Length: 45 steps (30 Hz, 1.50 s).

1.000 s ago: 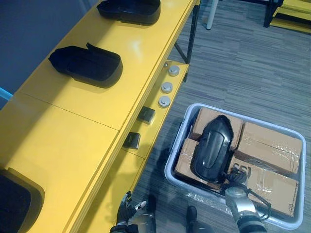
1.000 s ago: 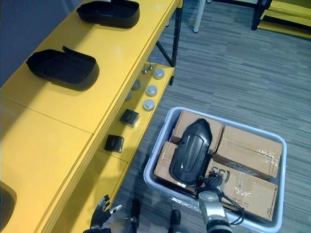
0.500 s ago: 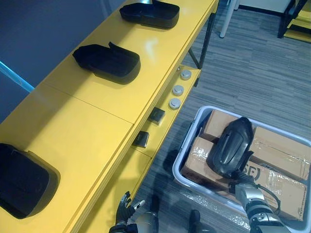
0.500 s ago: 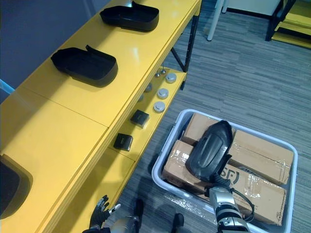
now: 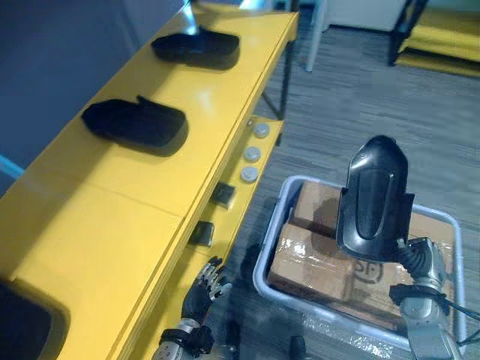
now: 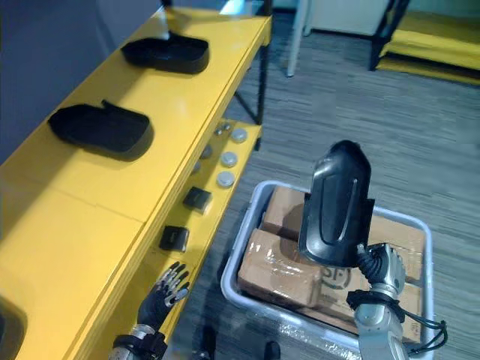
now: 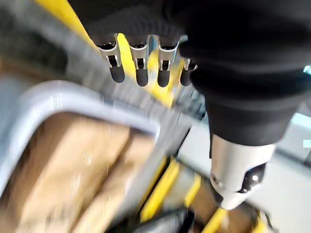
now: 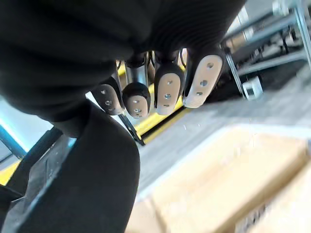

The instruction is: Walk over and take plastic housings, then place them on the shelf

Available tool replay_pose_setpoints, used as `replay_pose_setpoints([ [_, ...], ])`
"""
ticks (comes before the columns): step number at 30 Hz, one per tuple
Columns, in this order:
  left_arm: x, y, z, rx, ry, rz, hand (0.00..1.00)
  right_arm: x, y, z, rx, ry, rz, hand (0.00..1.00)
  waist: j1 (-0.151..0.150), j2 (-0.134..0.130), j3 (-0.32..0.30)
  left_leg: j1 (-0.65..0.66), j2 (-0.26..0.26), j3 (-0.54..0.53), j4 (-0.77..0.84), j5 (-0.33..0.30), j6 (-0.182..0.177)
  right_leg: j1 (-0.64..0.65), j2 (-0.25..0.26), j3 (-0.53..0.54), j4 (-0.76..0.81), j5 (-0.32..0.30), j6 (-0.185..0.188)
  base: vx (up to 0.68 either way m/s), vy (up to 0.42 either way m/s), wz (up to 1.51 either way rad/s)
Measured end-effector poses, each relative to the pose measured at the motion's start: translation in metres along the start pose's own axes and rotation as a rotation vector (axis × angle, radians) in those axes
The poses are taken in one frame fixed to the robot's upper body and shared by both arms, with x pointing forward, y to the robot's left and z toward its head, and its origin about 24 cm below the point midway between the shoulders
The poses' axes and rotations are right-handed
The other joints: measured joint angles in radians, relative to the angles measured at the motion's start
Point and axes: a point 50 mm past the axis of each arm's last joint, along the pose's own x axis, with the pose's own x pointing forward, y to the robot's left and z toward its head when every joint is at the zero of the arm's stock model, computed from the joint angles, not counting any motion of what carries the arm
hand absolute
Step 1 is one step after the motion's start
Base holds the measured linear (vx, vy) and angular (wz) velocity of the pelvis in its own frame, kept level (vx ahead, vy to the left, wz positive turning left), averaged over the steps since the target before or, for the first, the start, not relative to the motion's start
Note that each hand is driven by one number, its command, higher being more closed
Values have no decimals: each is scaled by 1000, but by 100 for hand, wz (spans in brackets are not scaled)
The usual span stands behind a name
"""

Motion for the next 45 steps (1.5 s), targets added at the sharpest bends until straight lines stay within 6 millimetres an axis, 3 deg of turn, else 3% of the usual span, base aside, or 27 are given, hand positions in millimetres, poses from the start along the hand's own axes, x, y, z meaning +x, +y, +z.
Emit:
replay_pose_setpoints([
  [4, 18, -18, -7, -229, 167, -131, 0, 4, -6, 8, -87, -107, 6, 100, -17, -9, -38, 46, 12, 29, -17, -2, -3, 32, 9, 14, -14, 1, 1, 36, -29, -19],
  [6, 26, -23, -23, -344, 310, -161, 0, 8, -6, 22, -118, -203, 15, 100, -25, -9, -68, 61, 21, 53, -32, -2, -4, 33, 18, 34, -26, 9, -6, 10, -18, -33],
  [8, 36, -24, -48, -420, 498, -139, 0, 9, -5, 50, -131, -375, 12, 100, -41, -10, -87, 89, 33, 86, -54, -2, -5, 47, 31, 64, -51, 26, -11, -3, -6, -44],
  [12, 46, -26, -62, -478, 582, -125, 0, 6, -7, 86, -111, -596, 18, 100, -70, -15, -112, 108, 36, 105, -71, 2, -9, 46, 35, 86, -55, 33, -12, -18, 10, -20],
  [17, 67, -34, -37, -470, 468, -210, 0, 5, -5, 117, -81, -769, 62, 100, -77, -13, -127, 110, 35, 118, -95, 25, -8, 45, 38, 91, -89, 70, -17, -47, 25, -8],
  [20, 74, -39, -25, -491, 391, -248, 0, 0, 2, 123, -75, -814, 118, 100, -78, -13, -128, 111, 31, 116, -105, 36, -7, 43, 35, 89, -89, 73, -18, -70, 24, 3],
  [29, 79, -72, 42, -566, -63, -498, 0, -14, 28, 133, -46, -862, 303, 100, -80, -4, -145, 124, 17, 108, -182, 101, 1, 29, 32, 80, -95, 96, -17, -69, 19, 4],
  [37, 77, -75, 52, -552, -150, -499, 0, -16, 38, 131, -18, -848, 335, 100, -77, 23, -172, 148, 12, 91, -229, 131, 1, 42, 32, 62, -104, 99, -18, -19, 7, 6],
  [44, 77, -78, 51, -348, -130, -433, 0, -15, 50, 119, -40, -793, 379, 100, -74, 21, -195, 154, 15, 92, -254, 140, -2, 44, 36, 61, -121, 103, -19, 0, 0, 0],
  [45, 77, -79, 51, -301, -127, -418, 100, -15, 53, 116, -47, -781, 388, 100, -72, 21, -195, 154, 15, 92, -254, 140, -2, 45, 36, 61, -121, 103, -19, 0, 0, 0],
])
